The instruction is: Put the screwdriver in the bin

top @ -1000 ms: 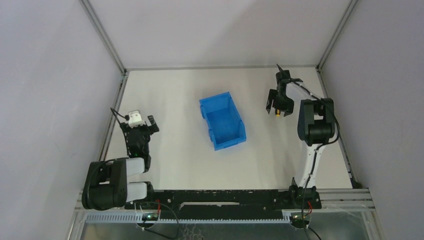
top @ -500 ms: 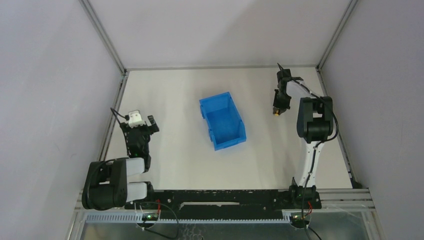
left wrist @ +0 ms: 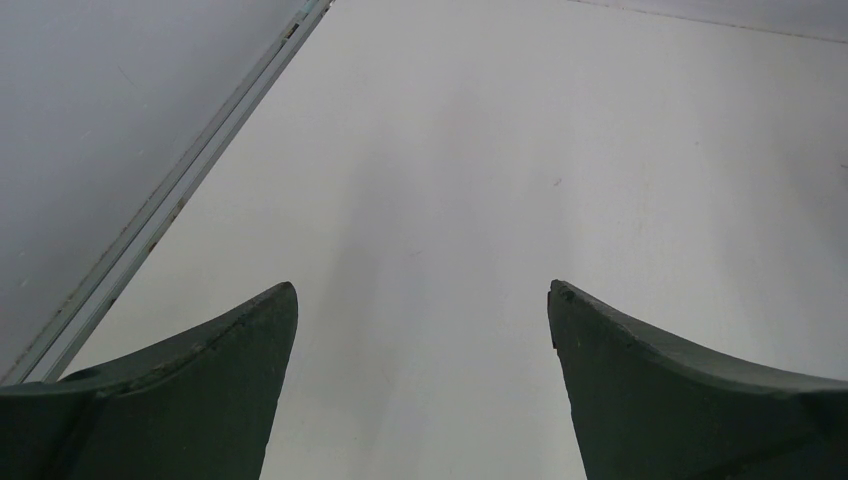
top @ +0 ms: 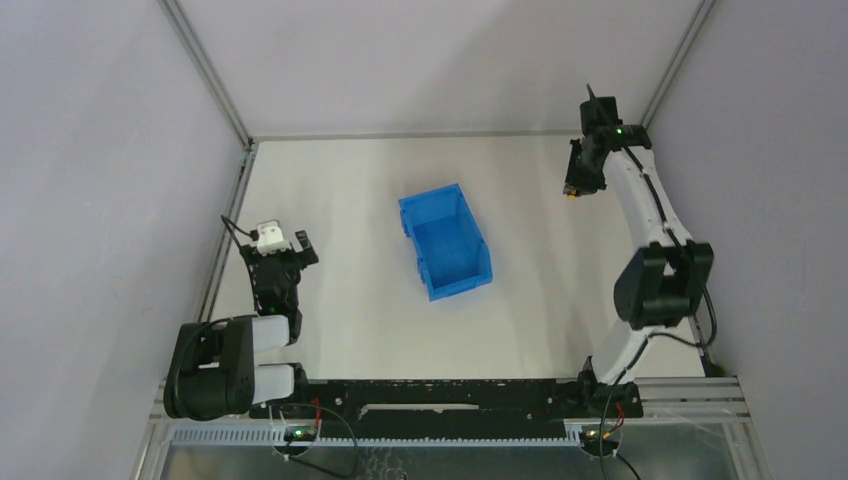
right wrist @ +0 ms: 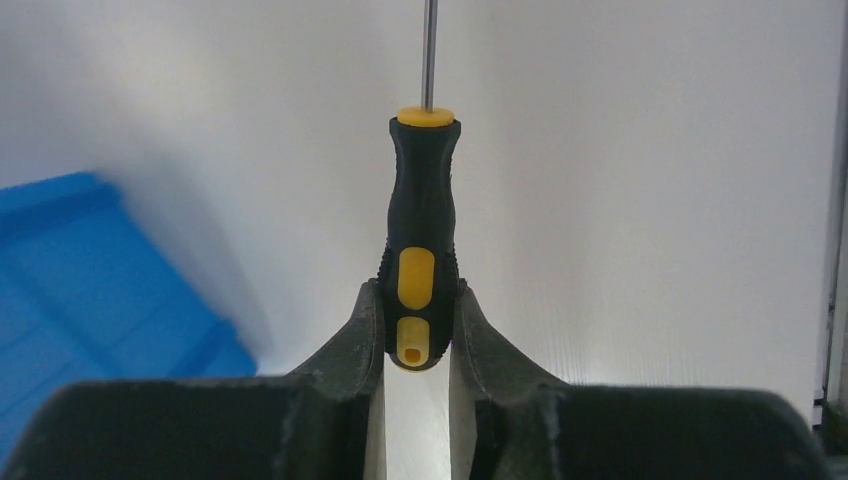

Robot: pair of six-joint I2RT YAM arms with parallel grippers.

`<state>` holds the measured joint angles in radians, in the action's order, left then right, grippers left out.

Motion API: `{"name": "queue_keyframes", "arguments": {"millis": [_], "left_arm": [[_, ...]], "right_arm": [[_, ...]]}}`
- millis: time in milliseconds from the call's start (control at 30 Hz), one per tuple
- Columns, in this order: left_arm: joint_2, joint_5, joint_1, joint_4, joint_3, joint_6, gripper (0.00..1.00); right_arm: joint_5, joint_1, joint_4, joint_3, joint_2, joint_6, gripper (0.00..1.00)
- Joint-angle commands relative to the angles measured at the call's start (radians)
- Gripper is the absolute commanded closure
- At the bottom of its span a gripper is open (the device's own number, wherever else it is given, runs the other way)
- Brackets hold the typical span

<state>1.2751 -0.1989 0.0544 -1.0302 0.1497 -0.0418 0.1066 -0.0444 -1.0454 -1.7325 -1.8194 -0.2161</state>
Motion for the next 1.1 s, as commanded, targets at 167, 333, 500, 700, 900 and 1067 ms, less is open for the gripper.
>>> {"name": "queue_keyframes", "arguments": {"millis": [167,333,500,700,900,1067], "left_arm": [[-0.015,-0.004,-0.004,-0.033,0.042,0.020,0.00],[-0.014,-0.003,-0.005,-0.033,0.041,0.020,0.00],[-0.014,-0.004,-0.005,-0.033,0.041,0.020,0.00],[-0.014,-0.003,-0.005,-0.033,0.041,0.021,0.00],[-0.014,-0.003,-0.004,-0.033,0.042,0.020,0.00],[-0.014,-0.004,-0.004,-0.033,0.041,0.021,0.00]], "right_arm": [[-0.006,-0.250,-0.100,-0.065,0.215,-0.055,0.93],[0.029,-0.442,-0.087,-0.120,0.224,-0.071,0.92],[0.047,-0.598,-0.044,-0.171,0.191,-0.088,0.91],[0.123,-0.715,0.023,-0.208,0.077,-0.117,0.91],[0.198,-0.728,0.085,-0.115,-0.027,-0.191,0.88],[0.187,-0.730,0.182,0.031,-0.067,-0.238,0.86]]}}
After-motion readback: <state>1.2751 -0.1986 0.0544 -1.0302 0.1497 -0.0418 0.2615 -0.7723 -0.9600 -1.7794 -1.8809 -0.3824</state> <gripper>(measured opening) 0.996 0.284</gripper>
